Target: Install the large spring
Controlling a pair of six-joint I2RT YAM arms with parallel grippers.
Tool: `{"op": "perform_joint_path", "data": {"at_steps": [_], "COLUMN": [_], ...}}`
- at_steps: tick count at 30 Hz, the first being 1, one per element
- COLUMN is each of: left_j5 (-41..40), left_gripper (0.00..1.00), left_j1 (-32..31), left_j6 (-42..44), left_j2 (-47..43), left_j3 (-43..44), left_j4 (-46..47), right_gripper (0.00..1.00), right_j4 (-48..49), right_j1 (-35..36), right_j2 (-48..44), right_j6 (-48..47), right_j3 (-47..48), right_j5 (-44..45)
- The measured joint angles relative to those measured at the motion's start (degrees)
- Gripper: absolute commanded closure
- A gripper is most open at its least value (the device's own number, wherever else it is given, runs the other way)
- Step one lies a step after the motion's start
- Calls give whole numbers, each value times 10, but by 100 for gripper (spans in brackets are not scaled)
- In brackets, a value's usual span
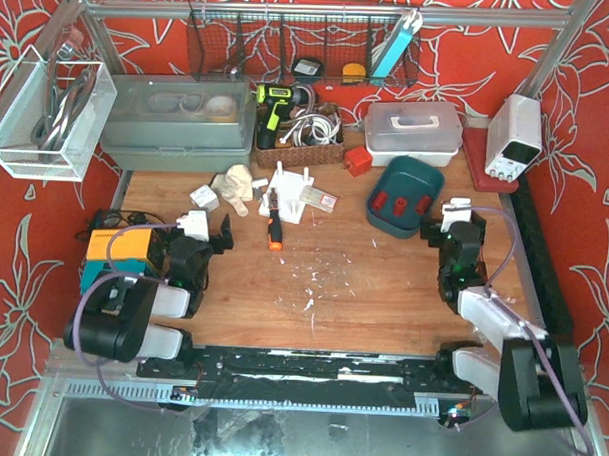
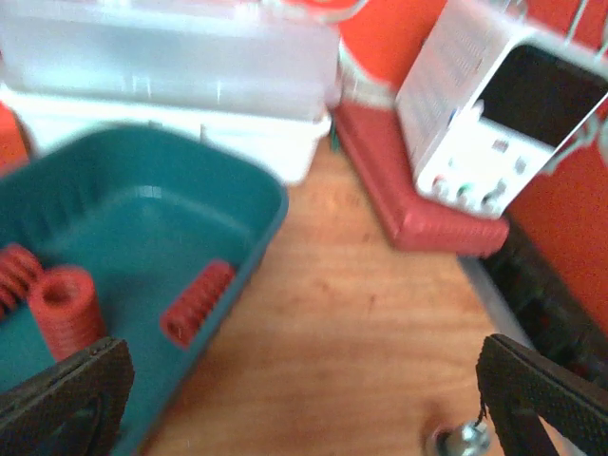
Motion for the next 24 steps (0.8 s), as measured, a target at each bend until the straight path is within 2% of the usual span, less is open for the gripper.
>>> {"op": "perform_joint_path", "data": {"at_steps": [3, 7, 14, 17, 20, 24], "left_j5": [-1, -14, 2, 16, 33, 88], "left_gripper": [0, 0, 0, 0, 0, 0], "left_j1": [-1, -1, -1, -1, -1, -1], "left_j6": [-4, -54, -174, -220, -261, -299], "left_j2": [-61, -154, -245, -272, -323, -408], "left_j3": [17, 104, 277, 332, 333, 275], "left_j4": [-78, -241, -510, -611, -670, -687], "right_gripper": [1, 1, 1, 1, 1, 1], "right_j4": [-75, -169, -391, -456, -498, -530], "right_j1": [0, 2, 2, 1, 1, 2], "right_j2": [-79, -150, -172, -179, -192, -187], "right_j6": [4, 49, 233, 283, 315, 351], "right_j3": [39, 85, 237, 270, 266, 266], "right_j5": [-10, -21, -28, -35, -67, -135]}}
